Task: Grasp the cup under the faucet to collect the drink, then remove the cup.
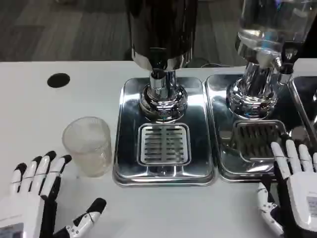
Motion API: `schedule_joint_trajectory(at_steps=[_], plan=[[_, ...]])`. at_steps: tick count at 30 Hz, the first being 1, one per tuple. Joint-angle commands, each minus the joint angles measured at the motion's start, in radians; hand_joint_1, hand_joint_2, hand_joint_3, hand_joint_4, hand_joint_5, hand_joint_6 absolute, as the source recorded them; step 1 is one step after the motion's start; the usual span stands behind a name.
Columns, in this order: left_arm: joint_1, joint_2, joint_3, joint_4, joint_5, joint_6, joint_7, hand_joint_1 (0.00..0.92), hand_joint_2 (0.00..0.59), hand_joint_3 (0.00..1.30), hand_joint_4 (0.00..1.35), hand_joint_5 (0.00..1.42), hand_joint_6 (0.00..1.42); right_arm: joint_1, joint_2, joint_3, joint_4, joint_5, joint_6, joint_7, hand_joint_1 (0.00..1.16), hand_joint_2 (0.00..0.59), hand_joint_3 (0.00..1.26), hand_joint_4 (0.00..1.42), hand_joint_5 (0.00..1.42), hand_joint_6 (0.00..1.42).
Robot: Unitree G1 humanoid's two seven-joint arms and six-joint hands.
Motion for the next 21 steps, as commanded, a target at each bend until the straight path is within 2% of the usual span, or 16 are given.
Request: schedule_joint_trajectory(at_steps=[1,21], plan=[[0.008,0.003,0.002,-0.012,0.004,0.004,-0.004,0.0,0.155,0.18,0.0,0.06,0.03,0.008,0.001,0.002,-0.008,0.005,-0.006,-0.01,0.0,0.537,0.09,0.0,0.0,0.0],[0.009,0.002,0.011,-0.028,-0.012,-0.013,0.002,0.0,0.155,0.18,0.0,0.06,0.03,0.021,0.005,0.0,-0.031,-0.002,0.007,-0.002,0.0,0.546,0.09,0.0,0.0,0.0]])
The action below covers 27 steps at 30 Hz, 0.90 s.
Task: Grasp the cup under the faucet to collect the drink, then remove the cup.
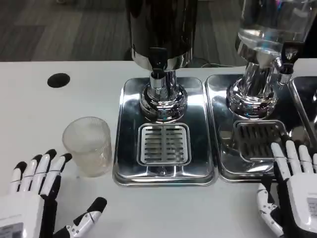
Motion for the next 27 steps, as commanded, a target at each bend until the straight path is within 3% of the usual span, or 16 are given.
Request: schedule_joint_trajectory(at_steps=[1,4,8,10,19,27], plan=[[-0.006,0.0,0.01,0.0,-0.017,-0.017,0.005,0.0,0.155,0.18,0.0,0.06,0.03,0.013,0.002,0.0,-0.022,-0.004,0.009,-0.002,0.0,0.546,0.09,0.0,0.0,0.0],[-0.018,-0.004,0.014,0.003,-0.033,-0.028,0.005,0.0,0.154,0.18,0.0,0.06,0.03,0.02,0.003,0.0,-0.029,-0.007,0.015,-0.002,0.0,0.545,0.09,0.0,0.0,0.0],[-0.054,-0.001,0.03,0.001,-0.092,-0.06,-0.023,0.0,0.078,0.19,0.0,0.08,0.03,0.034,0.0,-0.007,-0.044,-0.006,0.021,-0.002,0.0,0.545,0.09,0.0,0.0,0.0],[-0.074,0.0,0.04,-0.012,-0.107,-0.062,-0.043,0.0,0.071,0.19,0.0,0.09,0.04,0.041,-0.002,-0.012,-0.053,-0.003,0.021,-0.003,0.0,0.545,0.09,0.0,0.0,0.0],[-0.252,-0.026,0.069,-0.012,-0.139,0.02,-0.171,0.0,0.032,0.23,0.0,0.13,0.08,0.057,-0.005,-0.032,-0.05,0.016,0.011,-0.003,0.0,0.544,0.09,0.0,0.0,0.0],[-0.359,-0.054,0.079,0.078,-0.207,0.1,-0.274,0.0,0.023,0.14,0.0,0.14,0.1,0.044,-0.002,-0.026,-0.027,0.027,0.005,-0.002,0.0,0.544,0.1,0.0,0.0,0.0]])
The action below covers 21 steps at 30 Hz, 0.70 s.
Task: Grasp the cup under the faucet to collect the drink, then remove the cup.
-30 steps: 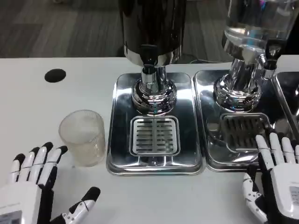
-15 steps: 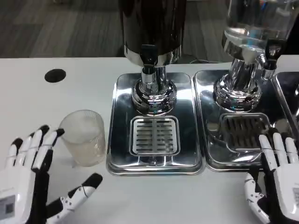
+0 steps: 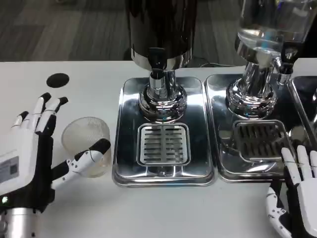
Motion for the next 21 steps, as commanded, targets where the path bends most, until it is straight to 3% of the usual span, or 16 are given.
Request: schedule_joint_trajectory(at_steps=[1,12,21], plan=[[-0.058,-0.012,0.009,0.065,-0.056,0.042,-0.07,0.0,0.021,0.13,0.0,0.14,0.1,-0.01,0.001,-0.001,0.016,0.011,-0.009,-0.002,0.0,0.544,0.12,0.0,0.0,0.0],[-0.176,-0.012,-0.038,0.173,-0.073,0.103,-0.169,0.0,0.014,0.12,0.0,0.14,0.14,-0.019,0.001,0.009,0.027,0.015,-0.015,-0.003,0.0,0.544,0.14,0.0,0.0,0.0],[-0.175,0.003,-0.094,0.19,-0.041,0.128,-0.16,0.012,0.01,0.12,0.0,0.15,0.17,-0.021,0.0,0.011,0.033,0.021,-0.02,-0.008,0.0,0.534,0.15,0.0,0.0,0.0]])
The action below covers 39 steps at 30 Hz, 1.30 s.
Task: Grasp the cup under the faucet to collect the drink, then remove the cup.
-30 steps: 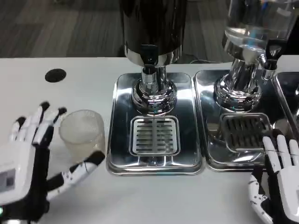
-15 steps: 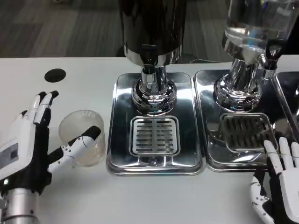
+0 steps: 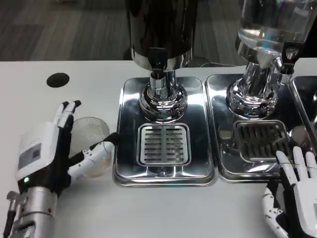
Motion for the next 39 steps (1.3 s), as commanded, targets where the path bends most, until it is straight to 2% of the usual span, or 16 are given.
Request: schedule_joint_trajectory(at_steps=[1,7,10,19,23,27,34,39], plan=[[0.011,0.012,-0.018,0.019,0.028,0.017,0.003,0.014,0.013,0.12,0.0,0.15,0.19,-0.004,-0.003,-0.004,0.009,0.006,-0.01,-0.008,0.0,0.533,0.15,0.0,0.0,0.0],[0.036,0.012,-0.009,0.019,0.039,0.037,0.017,0.128,0.033,0.18,0.01,0.25,0.34,-0.012,-0.006,-0.003,0.022,0.011,-0.022,-0.01,0.0,0.53,0.16,0.0,0.0,0.0],[0.036,0.008,-0.007,0.005,0.049,0.068,0.017,0.197,0.046,0.23,0.07,0.35,0.47,-0.017,-0.004,0.004,0.028,0.006,-0.03,-0.013,0.0,0.529,0.16,0.0,0.0,0.0],[0.004,0.006,-0.03,0.007,0.06,0.128,-0.002,0.218,0.047,0.28,0.16,0.49,0.64,-0.012,-0.005,-0.002,0.023,0.014,-0.047,-0.02,0.0,0.528,0.17,0.0,0.0,0.0],[-0.002,0.004,-0.046,0.007,0.067,0.14,0.013,0.281,0.074,0.4,0.3,0.67,0.94,-0.004,-0.009,-0.012,0.023,0.024,-0.056,-0.023,0.0,0.528,0.17,0.0,0.0,0.0],[0.0,0.006,-0.051,-0.002,0.083,0.149,0.036,0.302,0.086,0.55,0.48,0.88,1.22,0.003,-0.013,-0.017,0.029,0.032,-0.065,-0.028,0.0,0.528,0.17,0.0,0.0,0.0],[0.024,0.005,-0.037,-0.011,0.076,0.12,0.079,0.303,0.11,0.58,0.61,0.97,1.32,-0.001,-0.014,-0.015,0.029,0.038,-0.067,-0.022,0.0,0.528,0.18,0.0,0.0,0.0],[0.036,-0.004,-0.031,-0.004,0.07,0.088,0.131,0.346,0.11,0.63,0.7,1.02,1.39,-0.001,-0.015,-0.013,0.031,0.04,-0.067,-0.021,0.0,0.528,0.18,0.0,0.0,0.0]])
